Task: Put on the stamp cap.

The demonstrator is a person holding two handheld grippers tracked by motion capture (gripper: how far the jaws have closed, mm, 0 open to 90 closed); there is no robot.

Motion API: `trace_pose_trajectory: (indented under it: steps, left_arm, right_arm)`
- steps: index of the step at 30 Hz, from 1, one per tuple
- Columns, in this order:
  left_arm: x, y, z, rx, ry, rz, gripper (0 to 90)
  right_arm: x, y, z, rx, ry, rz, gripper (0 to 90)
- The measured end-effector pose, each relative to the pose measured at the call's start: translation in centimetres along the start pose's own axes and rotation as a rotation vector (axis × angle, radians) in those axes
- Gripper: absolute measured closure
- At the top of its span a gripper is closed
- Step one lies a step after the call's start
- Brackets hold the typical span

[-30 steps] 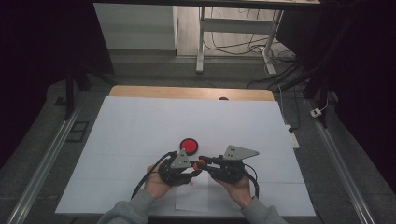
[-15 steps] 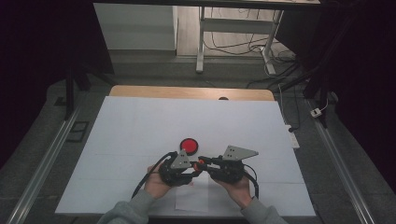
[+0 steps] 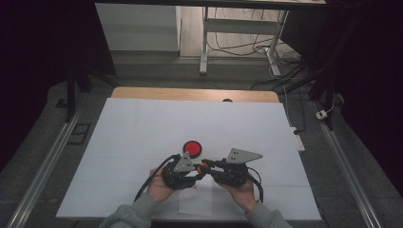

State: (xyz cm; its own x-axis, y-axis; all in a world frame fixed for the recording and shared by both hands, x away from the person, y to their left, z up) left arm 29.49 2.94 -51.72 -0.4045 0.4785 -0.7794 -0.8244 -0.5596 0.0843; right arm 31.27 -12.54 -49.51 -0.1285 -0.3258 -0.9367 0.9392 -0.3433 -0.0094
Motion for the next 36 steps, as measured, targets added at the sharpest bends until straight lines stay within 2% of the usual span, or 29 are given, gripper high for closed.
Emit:
trace_pose_trajectory:
  steps: [15,25,33,36]
  left_arm:
    - [0.0,0.3,0.0,-0.035,0.005,-0.024,65.5]
    - [0.1,0.3,-0.1,-0.046,-0.008,-0.039,65.5]
    - [0.3,0.3,-0.2,-0.055,-0.044,-0.050,65.5]
    - [0.3,0.3,-0.1,-0.053,-0.035,-0.045,65.4]
  right_arm:
    - [0.1,0.0,0.0,-0.002,-0.002,-0.003,72.5]
    - [0.5,0.1,-0.1,-0.006,0.004,-0.009,72.6]
    - [1.1,-0.1,-0.4,-0.010,0.011,-0.017,72.7]
    - [1.1,0.0,-0.4,-0.009,0.011,-0.016,72.7]
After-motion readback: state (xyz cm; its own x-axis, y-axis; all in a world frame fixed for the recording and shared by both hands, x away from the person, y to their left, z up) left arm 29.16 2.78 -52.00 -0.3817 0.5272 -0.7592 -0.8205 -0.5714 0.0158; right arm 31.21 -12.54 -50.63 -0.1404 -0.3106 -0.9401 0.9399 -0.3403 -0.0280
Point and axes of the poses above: each handheld gripper's, and its own axes: z roughly backward along the jaws, x roughly out of its underside, y roughly to its right, the point moved 4 cm from there along -z, roughly forward along the jaws, and after that the axes turned 8 degrees about z, right-handed, at the moved point
